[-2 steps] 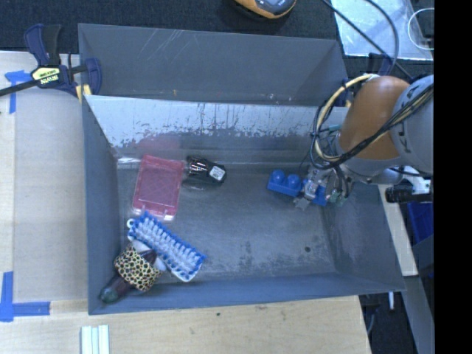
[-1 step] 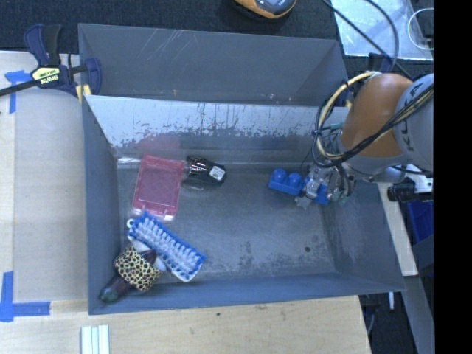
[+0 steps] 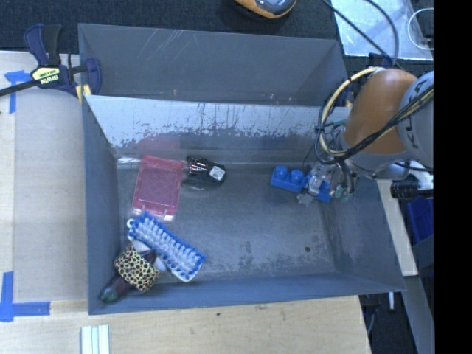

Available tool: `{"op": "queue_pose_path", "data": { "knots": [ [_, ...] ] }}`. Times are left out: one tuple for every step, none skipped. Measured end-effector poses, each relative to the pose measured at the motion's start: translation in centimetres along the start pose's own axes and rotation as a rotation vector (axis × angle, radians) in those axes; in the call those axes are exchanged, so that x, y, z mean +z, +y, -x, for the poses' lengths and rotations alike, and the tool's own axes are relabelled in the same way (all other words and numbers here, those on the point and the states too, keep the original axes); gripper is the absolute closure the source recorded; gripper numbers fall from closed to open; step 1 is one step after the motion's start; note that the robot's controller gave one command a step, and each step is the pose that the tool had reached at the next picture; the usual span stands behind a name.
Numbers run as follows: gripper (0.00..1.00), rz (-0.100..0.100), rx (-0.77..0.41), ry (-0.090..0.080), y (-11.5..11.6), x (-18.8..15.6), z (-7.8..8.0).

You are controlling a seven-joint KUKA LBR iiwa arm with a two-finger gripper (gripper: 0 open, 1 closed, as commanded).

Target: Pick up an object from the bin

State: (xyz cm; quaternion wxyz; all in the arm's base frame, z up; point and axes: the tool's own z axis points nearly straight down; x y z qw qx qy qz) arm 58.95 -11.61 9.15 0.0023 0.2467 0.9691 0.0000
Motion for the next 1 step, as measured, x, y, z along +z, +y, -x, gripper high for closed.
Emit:
{"op": "queue_pose_path", "data": {
  "knots": [
    [1.00,-0.001,0.000,0.002,-0.03,-1.17,-0.03]
  ]
}}
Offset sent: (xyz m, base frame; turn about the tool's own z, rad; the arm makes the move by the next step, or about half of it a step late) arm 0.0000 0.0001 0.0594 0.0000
